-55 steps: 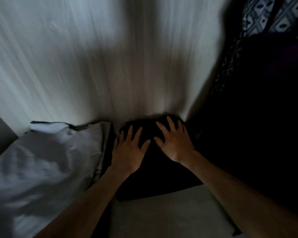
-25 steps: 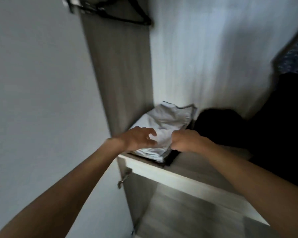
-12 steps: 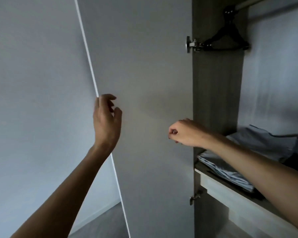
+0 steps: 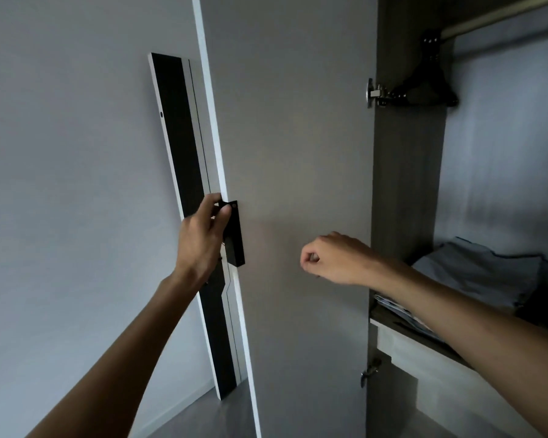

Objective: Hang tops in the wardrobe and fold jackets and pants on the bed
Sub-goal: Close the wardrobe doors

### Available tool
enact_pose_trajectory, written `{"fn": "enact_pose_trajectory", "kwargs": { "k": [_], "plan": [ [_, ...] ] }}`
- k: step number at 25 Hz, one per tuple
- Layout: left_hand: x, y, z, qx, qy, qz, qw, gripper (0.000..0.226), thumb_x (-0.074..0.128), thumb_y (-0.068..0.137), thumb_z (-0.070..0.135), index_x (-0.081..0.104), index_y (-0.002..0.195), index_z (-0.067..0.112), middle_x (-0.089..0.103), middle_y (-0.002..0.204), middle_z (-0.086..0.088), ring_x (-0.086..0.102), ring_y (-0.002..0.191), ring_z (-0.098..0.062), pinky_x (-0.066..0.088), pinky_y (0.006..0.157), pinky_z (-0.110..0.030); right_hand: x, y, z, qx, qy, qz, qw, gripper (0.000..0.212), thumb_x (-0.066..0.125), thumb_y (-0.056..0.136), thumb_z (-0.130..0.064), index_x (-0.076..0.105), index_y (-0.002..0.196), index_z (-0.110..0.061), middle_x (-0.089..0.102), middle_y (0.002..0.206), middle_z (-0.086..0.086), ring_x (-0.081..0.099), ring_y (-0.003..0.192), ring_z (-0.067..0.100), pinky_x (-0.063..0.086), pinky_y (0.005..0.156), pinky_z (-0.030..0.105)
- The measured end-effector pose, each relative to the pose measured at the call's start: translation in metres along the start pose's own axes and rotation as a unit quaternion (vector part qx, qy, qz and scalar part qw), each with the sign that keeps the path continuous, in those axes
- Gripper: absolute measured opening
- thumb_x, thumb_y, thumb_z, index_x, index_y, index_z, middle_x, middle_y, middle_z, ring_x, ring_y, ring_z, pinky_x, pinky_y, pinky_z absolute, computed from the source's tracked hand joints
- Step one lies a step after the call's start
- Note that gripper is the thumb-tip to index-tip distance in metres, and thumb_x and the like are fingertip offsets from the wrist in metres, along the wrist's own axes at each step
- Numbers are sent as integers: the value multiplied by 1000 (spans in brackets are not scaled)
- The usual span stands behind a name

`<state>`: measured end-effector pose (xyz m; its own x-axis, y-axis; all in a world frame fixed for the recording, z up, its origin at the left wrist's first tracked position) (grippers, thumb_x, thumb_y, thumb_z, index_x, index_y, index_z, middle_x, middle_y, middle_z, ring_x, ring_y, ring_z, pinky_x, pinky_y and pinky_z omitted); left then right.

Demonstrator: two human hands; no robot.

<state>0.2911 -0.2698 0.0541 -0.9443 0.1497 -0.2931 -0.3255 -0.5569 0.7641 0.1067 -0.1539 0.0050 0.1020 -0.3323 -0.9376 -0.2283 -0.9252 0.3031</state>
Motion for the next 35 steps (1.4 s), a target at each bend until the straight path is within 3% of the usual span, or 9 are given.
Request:
{"fn": "enact_pose_trajectory", "kwargs": {
  "k": [4, 8, 11, 13, 16, 20, 25, 30, 35],
  "plan": [
    [15, -18, 45, 42, -84, -94, 991, 18, 56, 99, 27, 56, 102, 9, 67, 86, -7, 67, 76, -19, 56, 62, -34, 6, -34, 17, 11, 131, -68, 989, 17, 62, 92, -41, 69, 92, -25, 72, 83, -7, 67, 73, 10, 54, 71, 29],
    [62, -50, 114, 71, -188, -165, 966, 30, 61, 92, 34, 47, 92, 8, 60, 84, -22, 58, 82, -45, 51, 66, -53, 4, -97, 53, 31, 312, -100, 944, 38, 73, 86, -33, 61, 120, -20, 70, 102, -1, 66, 88, 10, 49, 76, 21],
    [115, -67, 170, 89, -236, -216, 943, 29, 64, 92, 31, 47, 89, 9, 59, 81, -26, 60, 79, -44, 51, 63, -55, -5, -153, 84, 53, 364, -114, 923, 58, 83, 76, -30, 57, 127, -26, 69, 115, -3, 66, 99, 8, 50, 85, 24],
    [155, -74, 204, 103, -248, -230, 935, 23, 65, 94, 22, 47, 86, 8, 62, 75, -20, 65, 69, -35, 52, 58, -50, -15, -186, 107, 74, 389, -92, 914, 52, 80, 79, -23, 57, 125, -27, 70, 117, -5, 66, 107, 9, 52, 91, 26],
    [223, -82, 260, 138, -222, -249, 932, 24, 62, 95, 15, 45, 87, 1, 63, 68, -19, 65, 57, -31, 55, 54, -45, -37, -233, 150, 140, 383, -5, 913, 38, 73, 87, -26, 59, 123, -25, 71, 115, -7, 66, 107, 7, 51, 95, 26],
    [302, -77, 310, 195, -177, -242, 934, 23, 60, 93, 16, 43, 80, 10, 61, 59, -11, 61, 49, -24, 52, 53, -42, -58, -285, 217, 233, 325, 82, 913, 24, 64, 94, -28, 65, 117, -22, 72, 106, -8, 67, 96, 8, 53, 81, 23],
    [375, -68, 325, 227, -186, -218, 931, 20, 61, 93, 24, 49, 85, 10, 60, 66, -6, 62, 59, -25, 54, 59, -44, -68, -321, 280, 327, 257, 150, 897, 22, 61, 95, -34, 69, 109, -19, 72, 96, -4, 69, 81, 11, 52, 70, 22],
    [422, -56, 330, 229, -238, -241, 913, 23, 64, 93, 27, 50, 87, 10, 63, 65, -4, 61, 51, -12, 51, 54, -27, -79, -311, 317, 375, 201, 216, 879, 14, 65, 93, -24, 69, 94, -11, 72, 84, 5, 64, 62, 10, 47, 54, 15],
    [461, -44, 333, 251, -245, -243, 904, 22, 61, 92, 28, 49, 88, 11, 63, 71, -7, 64, 61, -25, 55, 63, -43, -67, -313, 345, 432, 196, 233, 849, 17, 63, 95, -19, 69, 105, -6, 72, 88, 9, 64, 67, 15, 49, 56, 16]
  ]
}}
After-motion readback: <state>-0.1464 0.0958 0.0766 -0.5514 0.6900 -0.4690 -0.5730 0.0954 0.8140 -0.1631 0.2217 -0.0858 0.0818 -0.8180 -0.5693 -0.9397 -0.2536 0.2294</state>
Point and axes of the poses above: each hand's wrist, its own y-axis towards the middle knuckle, its own x-axis out of the palm, z = x × y, the point moved 8 cm from there along y, towards the middle knuckle
